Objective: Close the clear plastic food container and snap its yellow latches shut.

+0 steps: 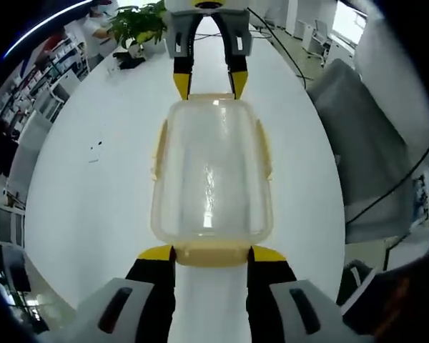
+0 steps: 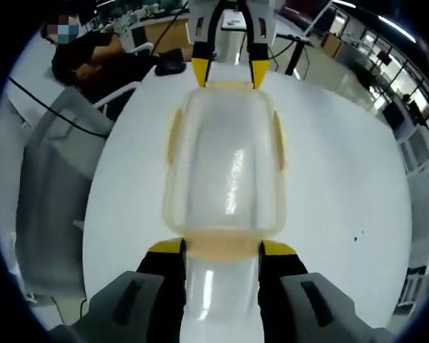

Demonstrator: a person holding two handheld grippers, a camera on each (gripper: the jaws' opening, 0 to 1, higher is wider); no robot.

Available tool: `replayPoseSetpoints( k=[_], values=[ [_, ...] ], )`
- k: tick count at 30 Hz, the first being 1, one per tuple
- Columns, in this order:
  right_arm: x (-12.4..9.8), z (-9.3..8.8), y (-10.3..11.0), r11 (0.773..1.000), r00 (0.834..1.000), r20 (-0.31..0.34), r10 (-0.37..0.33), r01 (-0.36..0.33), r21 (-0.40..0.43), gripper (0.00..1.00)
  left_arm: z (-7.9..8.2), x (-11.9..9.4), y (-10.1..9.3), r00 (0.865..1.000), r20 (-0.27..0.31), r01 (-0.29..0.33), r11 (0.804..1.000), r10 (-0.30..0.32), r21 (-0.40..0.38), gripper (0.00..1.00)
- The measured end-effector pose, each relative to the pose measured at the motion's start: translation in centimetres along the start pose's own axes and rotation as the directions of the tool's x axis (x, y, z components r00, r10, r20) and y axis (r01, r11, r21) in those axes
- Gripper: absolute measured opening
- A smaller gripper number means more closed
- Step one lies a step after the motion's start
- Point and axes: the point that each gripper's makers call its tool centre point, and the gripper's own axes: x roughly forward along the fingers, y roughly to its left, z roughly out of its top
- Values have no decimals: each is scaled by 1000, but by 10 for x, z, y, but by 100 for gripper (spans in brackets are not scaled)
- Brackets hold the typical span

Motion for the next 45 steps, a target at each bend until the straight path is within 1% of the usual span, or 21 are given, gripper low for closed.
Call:
replayPoseSetpoints(
  k=[1,7,11,15,18,27,30,37,40,45],
  values=[
    [-2,-3,0,1000,1000,1,0,0,0,35,2,0,0,1000,0,-1,1000,1,1,32],
    [-16,-24,6,1000,1000,7,-13,13,8,36,27,6,2,1000,7,-19,1000,19,18,32],
    [-19,-36,8,1000,1000,13,-17,17,23,36,40,10,0,1000,14,-15,999,14,30,32],
    [-26,-55,14,999,1000,10,-20,19,40,36,56,17,-1,1000,17,-13,999,13,45,32],
    [-31,-66,15,999,1000,5,-22,21,45,36,68,23,-2,1000,23,-13,999,12,50,32],
    [-42,-98,17,998,1000,0,-29,29,58,36,97,39,0,999,43,-14,998,12,64,32],
    [-43,-106,18,998,1000,0,-26,26,64,36,102,44,0,999,42,-11,997,8,71,32],
    [-47,-125,18,997,1000,0,-26,26,74,36,116,60,10,998,59,-4,997,-1,79,32],
    [-47,-135,16,996,1000,-10,-27,28,80,36,122,67,15,998,68,-4,997,-2,82,32],
    [-44,-146,14,996,1000,-20,-22,23,87,36,127,78,20,997,81,-2,997,-5,83,32]
  ],
)
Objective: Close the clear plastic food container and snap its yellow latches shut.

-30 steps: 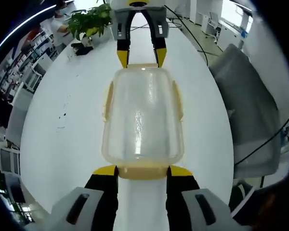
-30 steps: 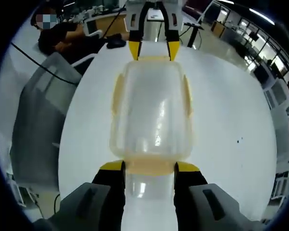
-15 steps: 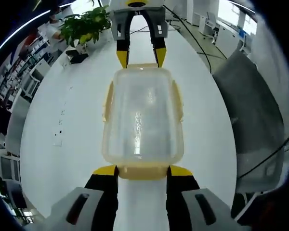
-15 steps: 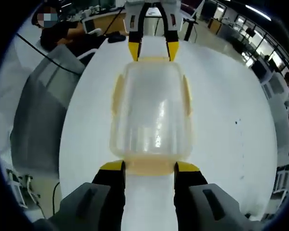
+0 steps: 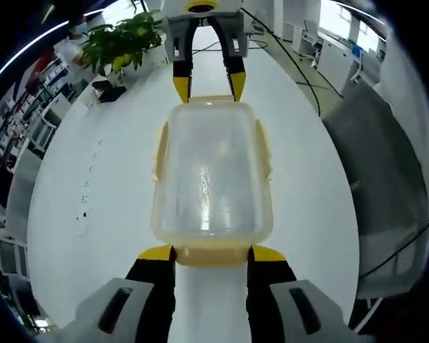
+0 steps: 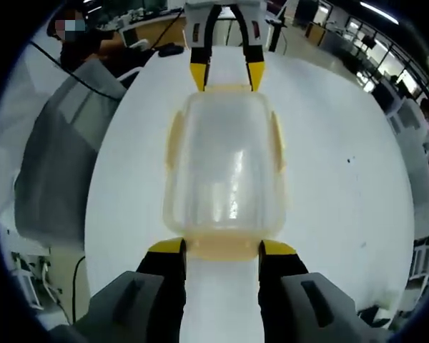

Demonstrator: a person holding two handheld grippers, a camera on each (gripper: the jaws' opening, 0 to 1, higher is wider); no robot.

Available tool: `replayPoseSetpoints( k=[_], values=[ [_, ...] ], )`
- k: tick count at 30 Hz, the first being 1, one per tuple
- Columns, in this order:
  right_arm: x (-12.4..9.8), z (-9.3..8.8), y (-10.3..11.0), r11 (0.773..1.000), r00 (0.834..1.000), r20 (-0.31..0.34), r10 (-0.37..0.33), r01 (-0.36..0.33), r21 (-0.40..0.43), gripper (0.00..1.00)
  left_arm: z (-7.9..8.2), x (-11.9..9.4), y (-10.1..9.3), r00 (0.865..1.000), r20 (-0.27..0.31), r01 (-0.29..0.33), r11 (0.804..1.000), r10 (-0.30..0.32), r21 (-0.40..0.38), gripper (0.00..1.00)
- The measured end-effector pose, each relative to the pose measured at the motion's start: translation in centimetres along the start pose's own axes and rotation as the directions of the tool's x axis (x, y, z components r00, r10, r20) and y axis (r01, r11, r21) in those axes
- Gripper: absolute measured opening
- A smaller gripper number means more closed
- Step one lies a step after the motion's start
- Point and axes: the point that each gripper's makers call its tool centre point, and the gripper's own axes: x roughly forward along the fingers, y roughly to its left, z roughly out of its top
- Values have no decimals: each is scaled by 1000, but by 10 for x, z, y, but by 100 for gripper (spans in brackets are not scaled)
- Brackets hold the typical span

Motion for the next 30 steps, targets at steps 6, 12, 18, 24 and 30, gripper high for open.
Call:
replayPoseSetpoints(
  k=[6,12,18,24,30],
  values=[
    [6,-9,-2,1000,1000,-11,7,-7,7,36,1,11,3,1000,20,-3,1000,3,-1,32],
    [10,-17,-5,1000,1000,-26,14,-13,11,36,2,21,5,1000,27,5,1000,-5,-2,32],
    [16,-19,-4,999,999,-27,30,-30,18,36,-1,31,5,999,25,21,1000,-20,-4,32],
    [20,-21,-5,999,998,-39,42,-41,18,36,-3,35,4,999,36,35,999,-34,-16,32],
    [20,-18,-3,998,998,-34,53,-52,19,36,-4,32,2,999,29,40,999,-40,-11,32]
  ],
)
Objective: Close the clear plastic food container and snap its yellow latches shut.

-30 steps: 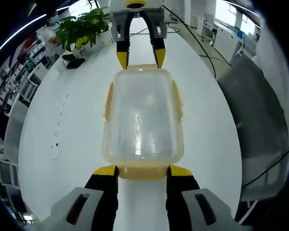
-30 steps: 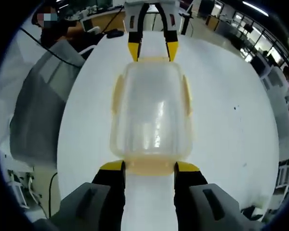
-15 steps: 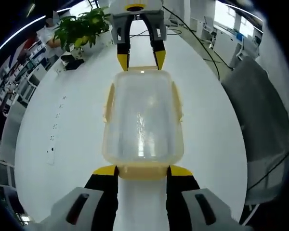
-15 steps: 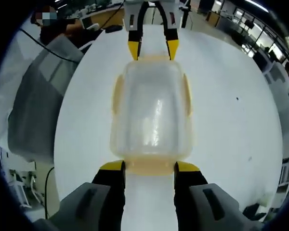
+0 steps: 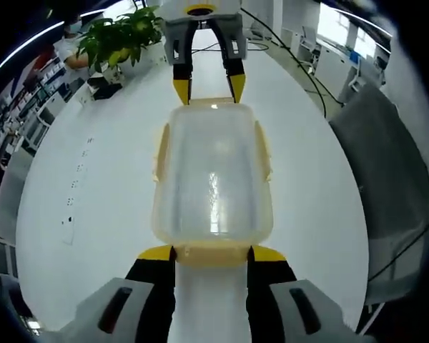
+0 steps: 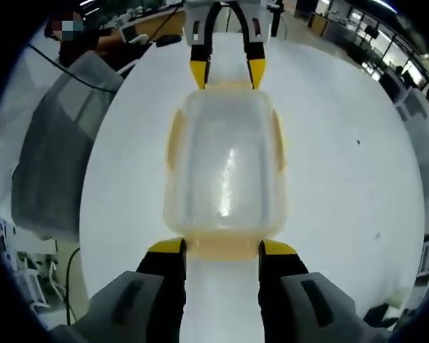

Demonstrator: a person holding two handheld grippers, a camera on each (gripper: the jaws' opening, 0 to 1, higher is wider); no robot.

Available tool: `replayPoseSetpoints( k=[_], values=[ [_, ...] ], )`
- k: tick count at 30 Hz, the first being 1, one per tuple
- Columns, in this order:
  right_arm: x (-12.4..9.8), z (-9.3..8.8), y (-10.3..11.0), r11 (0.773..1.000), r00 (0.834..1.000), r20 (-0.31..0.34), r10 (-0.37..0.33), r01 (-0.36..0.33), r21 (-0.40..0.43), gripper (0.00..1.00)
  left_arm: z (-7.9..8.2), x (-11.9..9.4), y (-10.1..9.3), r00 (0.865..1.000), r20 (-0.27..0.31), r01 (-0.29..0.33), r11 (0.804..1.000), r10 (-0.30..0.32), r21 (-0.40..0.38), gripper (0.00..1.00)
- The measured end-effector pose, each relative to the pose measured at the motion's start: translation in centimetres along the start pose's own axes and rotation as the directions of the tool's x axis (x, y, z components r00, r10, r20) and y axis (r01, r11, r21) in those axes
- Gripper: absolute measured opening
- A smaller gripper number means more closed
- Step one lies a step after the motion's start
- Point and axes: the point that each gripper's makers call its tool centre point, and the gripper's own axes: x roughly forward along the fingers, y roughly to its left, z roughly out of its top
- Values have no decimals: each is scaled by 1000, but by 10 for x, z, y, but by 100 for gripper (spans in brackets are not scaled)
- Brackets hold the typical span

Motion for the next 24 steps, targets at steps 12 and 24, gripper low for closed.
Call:
replayPoseSetpoints(
  k=[12,24],
  values=[
    [2,-3,0,1000,1000,-7,8,-8,2,36,3,0,-3,1000,2,7,1000,-7,-2,33],
    [4,-6,-3,1000,1000,-7,11,-11,4,36,5,1,-4,1000,8,12,1000,-11,-4,33]
  ],
)
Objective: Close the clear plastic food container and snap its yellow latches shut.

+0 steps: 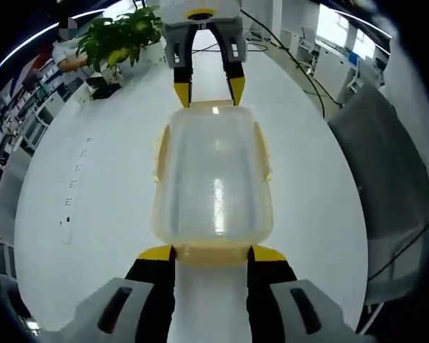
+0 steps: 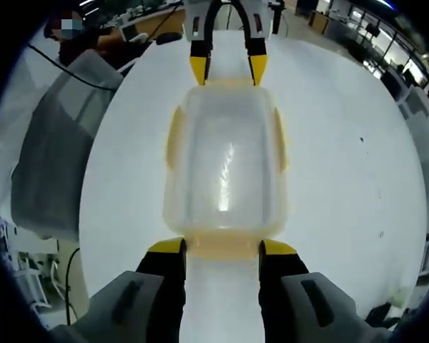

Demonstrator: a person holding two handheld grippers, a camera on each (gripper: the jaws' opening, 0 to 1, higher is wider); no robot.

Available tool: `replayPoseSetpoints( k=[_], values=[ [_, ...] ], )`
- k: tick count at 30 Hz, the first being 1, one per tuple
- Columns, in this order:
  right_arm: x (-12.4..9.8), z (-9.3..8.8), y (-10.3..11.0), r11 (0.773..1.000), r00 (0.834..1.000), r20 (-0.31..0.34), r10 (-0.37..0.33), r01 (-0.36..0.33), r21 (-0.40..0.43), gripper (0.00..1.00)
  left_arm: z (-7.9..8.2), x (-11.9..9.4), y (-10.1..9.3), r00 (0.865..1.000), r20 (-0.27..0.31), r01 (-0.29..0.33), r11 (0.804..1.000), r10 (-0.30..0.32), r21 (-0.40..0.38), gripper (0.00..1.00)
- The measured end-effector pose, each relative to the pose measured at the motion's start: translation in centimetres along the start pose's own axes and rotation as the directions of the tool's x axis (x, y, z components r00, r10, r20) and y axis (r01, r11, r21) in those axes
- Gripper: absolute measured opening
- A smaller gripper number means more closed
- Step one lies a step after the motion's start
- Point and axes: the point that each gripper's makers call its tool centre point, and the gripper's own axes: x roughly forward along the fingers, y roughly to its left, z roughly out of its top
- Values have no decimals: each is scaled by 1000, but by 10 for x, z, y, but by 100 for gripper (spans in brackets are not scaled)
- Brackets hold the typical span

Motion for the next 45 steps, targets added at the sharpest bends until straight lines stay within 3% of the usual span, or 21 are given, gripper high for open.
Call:
replayPoseSetpoints(
  k=[10,19,26,40,45],
  values=[
    [3,-5,3,1000,1000,-16,2,-2,-7,37,-3,3,-1,1000,-18,-11,999,12,48,34],
    [2,-12,4,1000,999,-32,1,-1,14,37,-6,0,1,1000,-24,-15,999,16,40,37],
    [-8,-8,3,1000,1000,-25,-13,13,28,35,-5,-12,3,999,-23,-29,999,30,26,36],
    [-24,9,2,988,995,61,-79,70,138,30,4,-31,1,995,-4,-95,992,95,-84,34],
    [-26,14,-2,964,984,128,-127,92,252,28,4,-31,-2,994,-13,-110,985,109,-136,35]
  ],
)
